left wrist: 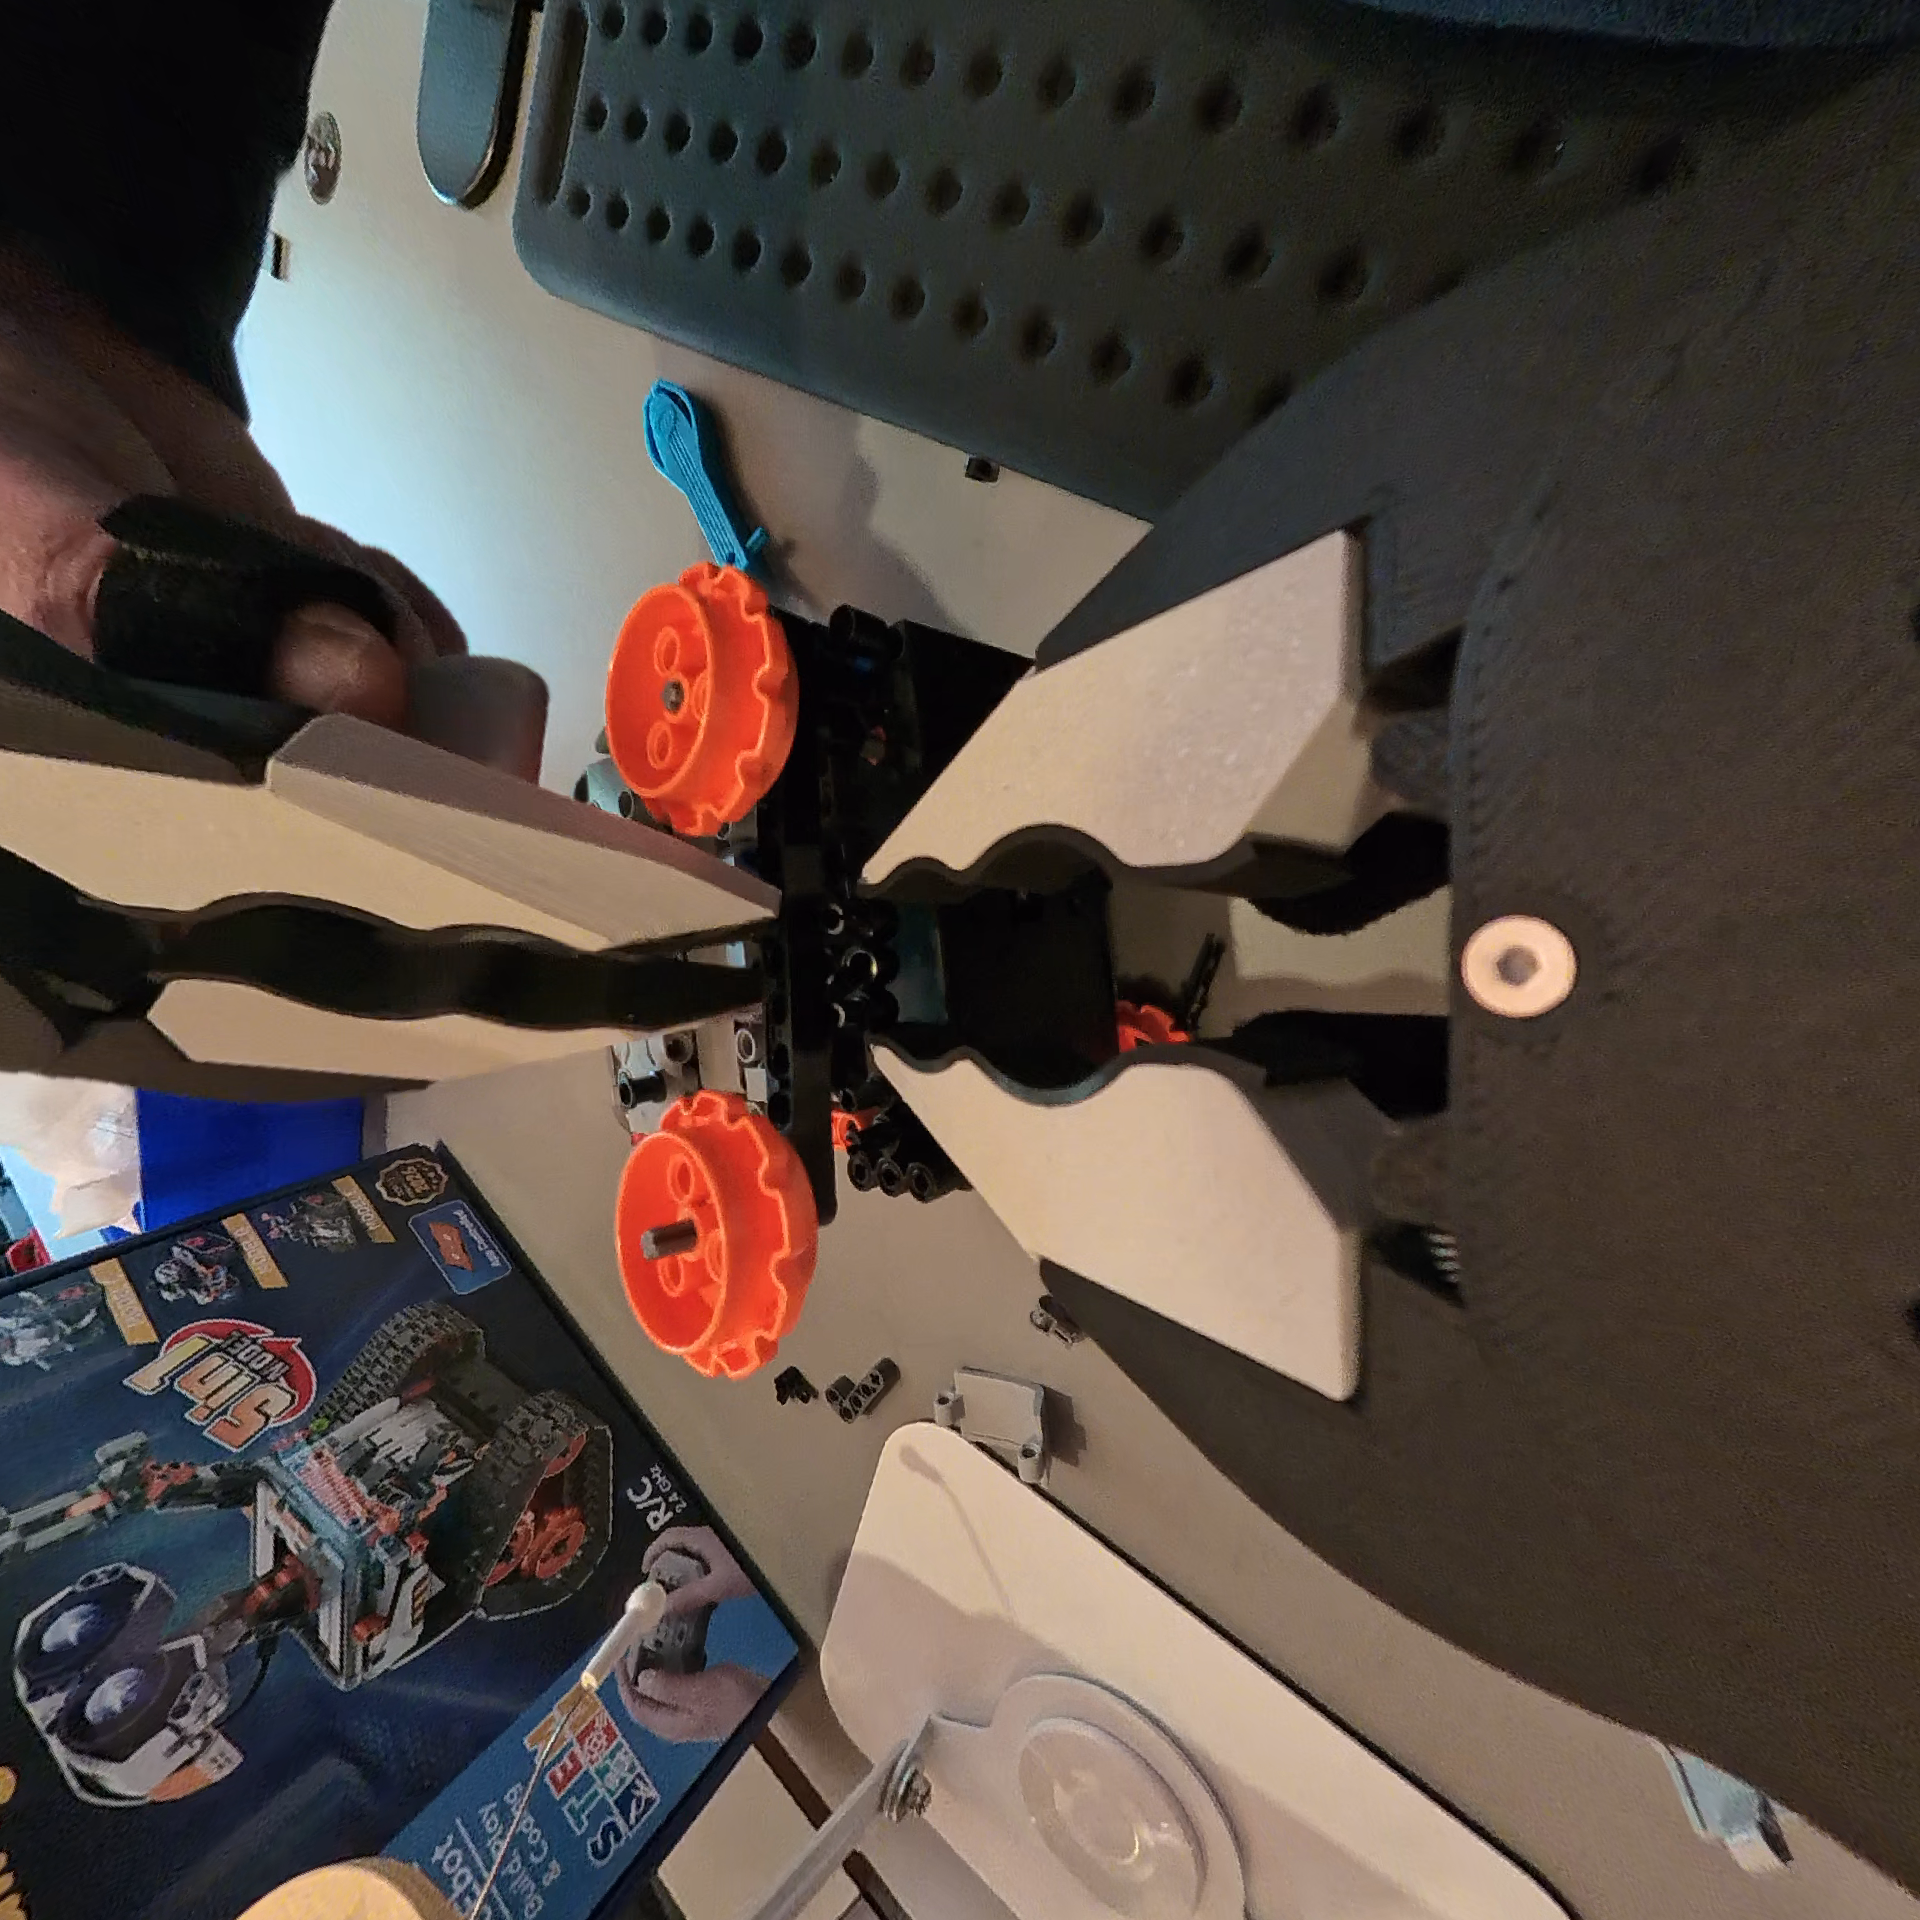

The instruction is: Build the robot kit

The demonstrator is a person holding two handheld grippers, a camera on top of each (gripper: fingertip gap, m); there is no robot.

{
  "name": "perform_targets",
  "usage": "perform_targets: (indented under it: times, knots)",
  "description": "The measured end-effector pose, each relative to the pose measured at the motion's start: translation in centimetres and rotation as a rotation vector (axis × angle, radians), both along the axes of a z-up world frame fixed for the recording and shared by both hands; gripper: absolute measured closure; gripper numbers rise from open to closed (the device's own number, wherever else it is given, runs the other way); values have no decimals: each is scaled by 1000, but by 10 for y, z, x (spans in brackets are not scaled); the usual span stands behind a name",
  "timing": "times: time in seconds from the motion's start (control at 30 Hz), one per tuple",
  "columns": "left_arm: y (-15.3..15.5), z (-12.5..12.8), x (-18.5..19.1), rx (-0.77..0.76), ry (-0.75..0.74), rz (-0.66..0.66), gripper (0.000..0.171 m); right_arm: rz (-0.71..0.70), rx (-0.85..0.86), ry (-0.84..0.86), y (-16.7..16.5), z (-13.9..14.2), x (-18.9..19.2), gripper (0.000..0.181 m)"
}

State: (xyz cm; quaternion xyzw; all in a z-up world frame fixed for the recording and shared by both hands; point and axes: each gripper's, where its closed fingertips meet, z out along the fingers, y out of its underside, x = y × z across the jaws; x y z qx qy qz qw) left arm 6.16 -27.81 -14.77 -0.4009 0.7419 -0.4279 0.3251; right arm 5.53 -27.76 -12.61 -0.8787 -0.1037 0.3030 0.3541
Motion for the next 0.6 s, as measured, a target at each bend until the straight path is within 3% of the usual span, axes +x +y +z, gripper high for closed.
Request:
perform_targets:
  times: [0.13, 0.43, 0.6]
  knots:
    - [0, 0, 2, 22, -5, 16, 149, -30, -1, 57, -1, 2, -3, 178]
    - [-1, 0, 6, 82, 11, 44, 149, -101, 24, 113, -3, 11, 0, 179]
    - [-1, -1, 8, 106, 26, 52, 149, -144, -1, 19, 0, 6, 3, 168]
